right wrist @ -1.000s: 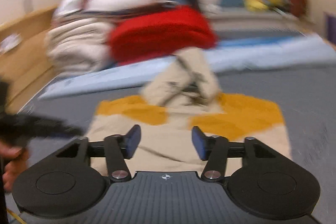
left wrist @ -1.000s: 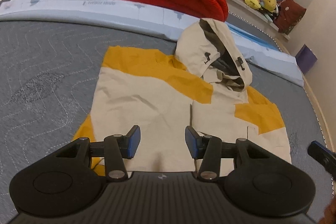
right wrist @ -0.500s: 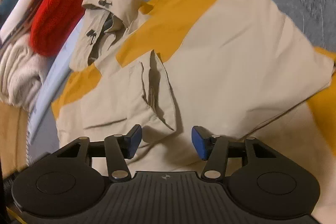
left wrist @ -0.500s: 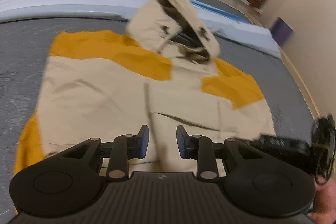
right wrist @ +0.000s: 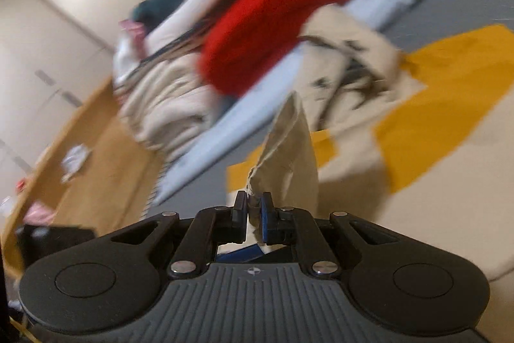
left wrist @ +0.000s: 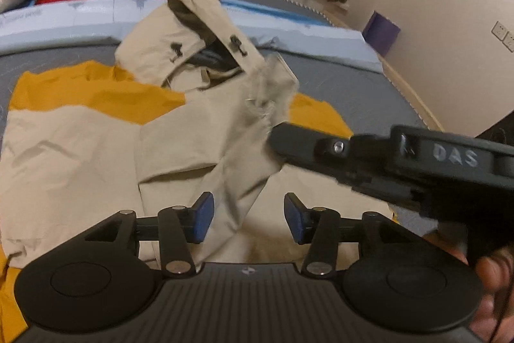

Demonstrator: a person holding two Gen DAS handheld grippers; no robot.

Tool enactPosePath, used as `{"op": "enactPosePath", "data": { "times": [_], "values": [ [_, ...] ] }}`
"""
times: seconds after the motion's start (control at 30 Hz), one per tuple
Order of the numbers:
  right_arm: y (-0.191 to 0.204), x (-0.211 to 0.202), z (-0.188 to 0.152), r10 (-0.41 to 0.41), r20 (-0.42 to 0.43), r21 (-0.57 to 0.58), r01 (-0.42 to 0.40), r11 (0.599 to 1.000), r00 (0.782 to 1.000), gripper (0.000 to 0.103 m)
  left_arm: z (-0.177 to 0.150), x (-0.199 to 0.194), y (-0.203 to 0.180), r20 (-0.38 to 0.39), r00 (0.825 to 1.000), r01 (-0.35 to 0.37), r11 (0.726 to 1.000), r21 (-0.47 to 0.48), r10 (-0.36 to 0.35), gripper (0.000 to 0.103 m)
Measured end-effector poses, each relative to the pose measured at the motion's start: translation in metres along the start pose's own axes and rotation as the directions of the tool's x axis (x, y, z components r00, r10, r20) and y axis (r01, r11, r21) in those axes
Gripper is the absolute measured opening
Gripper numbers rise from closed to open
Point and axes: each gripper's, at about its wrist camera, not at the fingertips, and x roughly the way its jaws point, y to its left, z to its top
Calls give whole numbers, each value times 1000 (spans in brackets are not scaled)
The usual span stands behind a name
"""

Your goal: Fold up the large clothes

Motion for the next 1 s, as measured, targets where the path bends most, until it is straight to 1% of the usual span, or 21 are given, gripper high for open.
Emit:
{"op": "enactPosePath", "data": {
  "times": [0.03, 0.1, 0.13, 0.17, 0.2, 0.23, 0.3, 0.33, 0.37, 0.43, 0.53, 0.63, 0.67, 0.7, 0.73, 0.77, 0.8, 0.83, 0.9, 0.97, 1.0],
  "values": [
    [2, 3, 0, 10, -9, -6, -11, 1000, 1000, 9, 1, -3, 0, 18, 1000, -22, 1000, -1, 22, 39],
    [5, 4, -1, -5, -20, -6, 5, 1000, 1000, 13, 3, -10, 2, 50, 994, -100, 995, -10, 101, 9],
    [5, 1, -3, -30, -18, 3, 30, 1000, 999, 17, 4, -16, 5, 70, 983, -167, 985, -46, 170, 8],
    [3, 1, -4, -64, -9, 20, 64, 998, 998, 34, 3, -23, 10, 87, 969, -223, 969, -109, 233, 8],
    [-2, 9, -5, -127, 2, 47, 126, 991, 992, 45, 0, -31, 18, 100, 951, -270, 942, -201, 294, 8],
    [-6, 12, -9, -212, -9, 70, 212, 975, 977, 56, -6, -40, 29, 104, 929, -308, 898, -314, 355, 8],
    [-15, 23, -19, -329, -84, 74, 335, 939, 940, 55, -16, -52, 46, 72, 891, -373, 815, -444, 448, 8],
    [-20, 27, -24, -374, -123, 80, 385, 919, 919, 54, -18, -53, 56, 47, 886, -386, 789, -479, 462, 10],
    [-25, 29, -27, -412, -152, 94, 428, 899, 898, 54, -18, -52, 66, 26, 893, -375, 775, -509, 449, 10],
    [-33, 29, -32, -441, -184, 123, 465, 876, 879, 54, -20, -50, 84, -15, 909, -347, 737, -580, 417, 17],
    [-38, 30, -35, -467, -239, 138, 506, 851, 851, 53, -23, -45, 105, -57, 915, -343, 695, -632, 400, 17],
    [-39, 30, -39, -468, -277, 154, 520, 840, 839, 53, -31, -41, 124, -101, 927, -326, 639, -697, 363, 17],
    [-38, 29, -41, -463, -290, 159, 520, 840, 837, 53, -33, -40, 128, -111, 926, -329, 629, -705, 361, 17],
    [-39, 32, -44, -459, -301, 161, 519, 839, 836, 53, -34, -40, 132, -116, 927, -328, 624, -709, 356, 17],
    [-40, 32, -45, -456, -309, 164, 519, 839, 835, 53, -34, -40, 135, -111, 928, -326, 632, -703, 356, 10],
    [-41, 31, -45, -457, -307, 168, 520, 837, 835, 53, -31, -42, 134, -90, 932, -313, 652, -690, 351, 7],
    [-42, 36, -47, -457, -302, 170, 519, 838, 837, 53, -26, -43, 131, -57, 940, -285, 680, -675, 337, 6],
    [-43, 37, -45, -453, -294, 174, 513, 840, 841, 53, -19, -46, 128, -12, 947, -250, 717, -651, 320, 5],
    [-45, 35, -41, -453, -273, 191, 509, 839, 849, 53, -4, -55, 118, 84, 954, -186, 786, -590, 289, 5],
    [-49, 33, -39, -457, -255, 229, 512, 828, 852, 53, 6, -68, 108, 186, 945, -131, 833, -537, 269, 4],
    [-52, 30, -38, -461, -245, 259, 515, 817, 853, 53, 9, -76, 103, 240, 935, -107, 850, -515, 263, 4]
  ]
}}
